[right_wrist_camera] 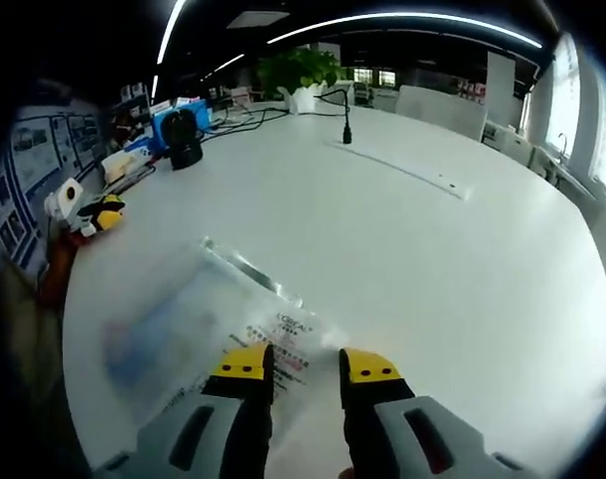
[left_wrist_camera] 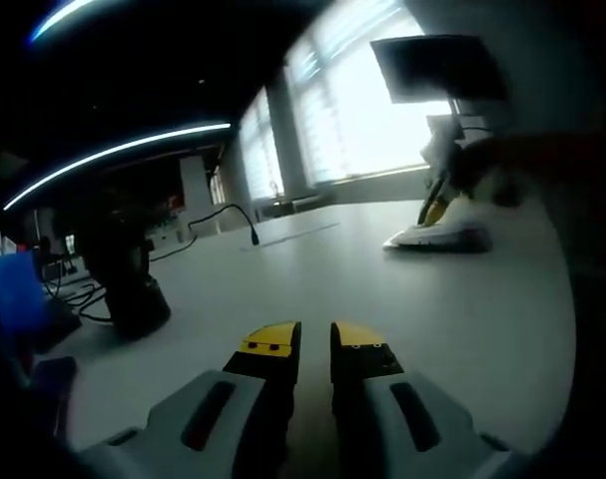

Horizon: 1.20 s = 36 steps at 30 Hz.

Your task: Clip sheet goods on table flip sheet goods clip sheet goods scan sheet goods put sheet goods back to table

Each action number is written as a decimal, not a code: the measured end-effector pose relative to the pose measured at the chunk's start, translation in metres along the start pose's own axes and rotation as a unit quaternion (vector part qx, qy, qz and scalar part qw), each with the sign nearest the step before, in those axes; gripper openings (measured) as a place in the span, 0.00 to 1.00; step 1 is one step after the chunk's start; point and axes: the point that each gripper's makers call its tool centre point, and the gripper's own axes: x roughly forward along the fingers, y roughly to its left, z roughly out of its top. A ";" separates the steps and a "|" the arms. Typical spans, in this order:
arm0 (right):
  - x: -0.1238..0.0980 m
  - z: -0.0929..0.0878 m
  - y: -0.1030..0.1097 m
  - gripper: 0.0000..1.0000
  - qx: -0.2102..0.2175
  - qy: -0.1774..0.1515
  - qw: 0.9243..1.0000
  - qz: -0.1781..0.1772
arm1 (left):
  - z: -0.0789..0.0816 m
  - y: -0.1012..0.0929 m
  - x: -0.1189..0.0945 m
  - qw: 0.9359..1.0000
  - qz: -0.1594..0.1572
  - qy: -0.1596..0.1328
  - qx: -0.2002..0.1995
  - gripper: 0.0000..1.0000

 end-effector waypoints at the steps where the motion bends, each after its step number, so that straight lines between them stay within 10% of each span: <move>1: 0.000 0.000 0.000 0.23 -0.001 0.001 1.000 0.002 | 0.000 0.000 0.000 1.000 -0.001 0.000 0.000 0.04; 23: 0.001 0.000 -0.005 0.20 0.006 -0.007 1.000 -0.006 | 0.000 0.000 0.001 1.000 0.000 -0.002 0.000 0.04; 36: -0.002 0.004 0.000 0.13 -0.063 -0.009 0.996 -0.058 | 0.001 0.000 0.001 1.000 0.000 -0.003 0.001 0.04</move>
